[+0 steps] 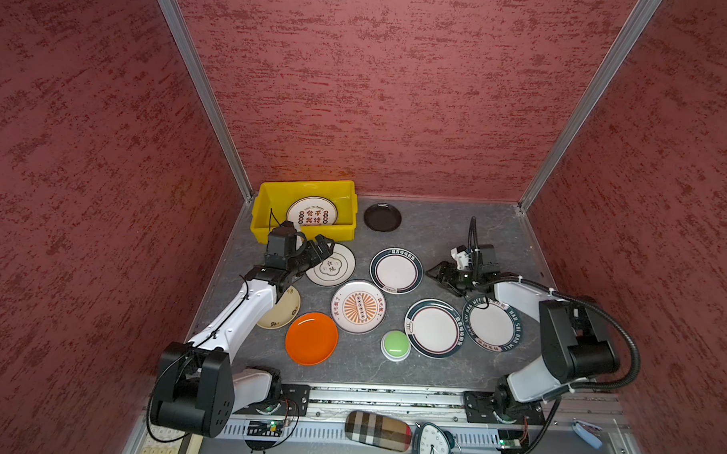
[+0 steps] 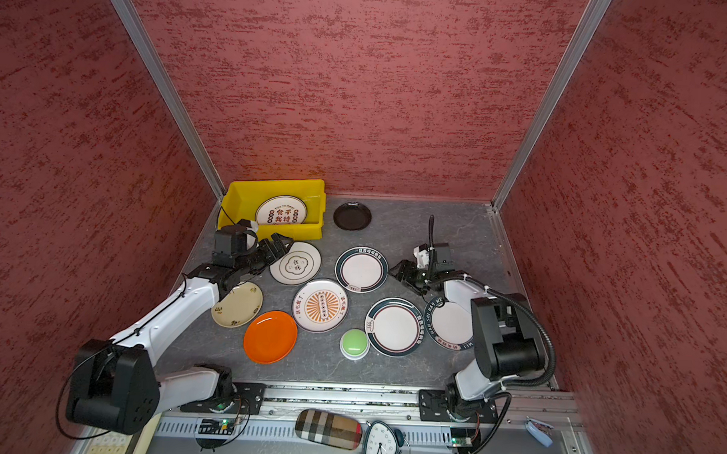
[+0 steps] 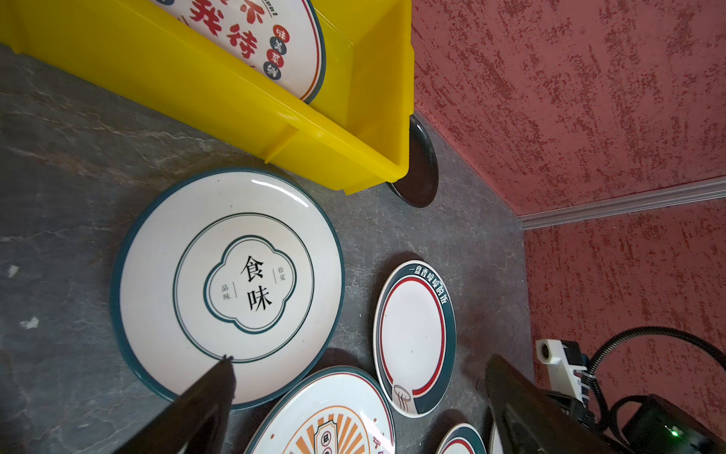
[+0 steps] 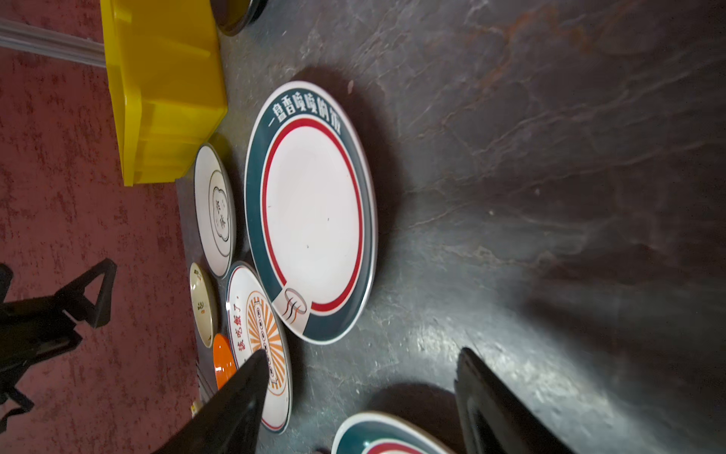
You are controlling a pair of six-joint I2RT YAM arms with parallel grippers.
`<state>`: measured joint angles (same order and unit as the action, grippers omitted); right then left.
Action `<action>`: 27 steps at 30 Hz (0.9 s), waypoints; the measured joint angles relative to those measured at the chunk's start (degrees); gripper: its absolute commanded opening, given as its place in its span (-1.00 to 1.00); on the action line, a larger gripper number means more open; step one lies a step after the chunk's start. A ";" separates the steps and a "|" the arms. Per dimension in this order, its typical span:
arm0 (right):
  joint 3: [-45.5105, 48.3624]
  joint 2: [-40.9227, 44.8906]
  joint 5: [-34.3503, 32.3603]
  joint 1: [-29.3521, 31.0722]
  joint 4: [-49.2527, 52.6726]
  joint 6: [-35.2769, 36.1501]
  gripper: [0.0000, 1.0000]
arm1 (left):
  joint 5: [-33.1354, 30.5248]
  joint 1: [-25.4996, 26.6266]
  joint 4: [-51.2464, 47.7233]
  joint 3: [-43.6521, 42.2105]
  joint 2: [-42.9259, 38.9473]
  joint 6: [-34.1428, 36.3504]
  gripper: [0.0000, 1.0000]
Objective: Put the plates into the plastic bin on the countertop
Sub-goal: 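Grip the rim of the green-and-red-rimmed plate with the right gripper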
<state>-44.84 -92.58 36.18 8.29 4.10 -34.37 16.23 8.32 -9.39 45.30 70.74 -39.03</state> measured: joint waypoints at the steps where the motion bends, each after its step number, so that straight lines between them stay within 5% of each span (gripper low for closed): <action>1: -0.39 -0.92 -0.02 0.00 -0.42 -0.11 0.20 | 0.26 0.04 0.02 0.09 0.11 -0.02 0.99; 12: -3.28 -8.17 0.26 0.00 -6.45 -2.80 -0.25 | 1.84 0.07 -0.17 2.45 1.38 0.37 0.99; 27: -3.50 -13.62 3.02 0.37 -13.68 -7.52 -0.28 | 4.39 -0.28 0.00 2.58 7.45 0.26 0.99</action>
<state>-48.34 -106.19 39.20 8.67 -9.58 -41.89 20.62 8.03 -9.39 47.88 78.19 -38.76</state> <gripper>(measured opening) 0.359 0.994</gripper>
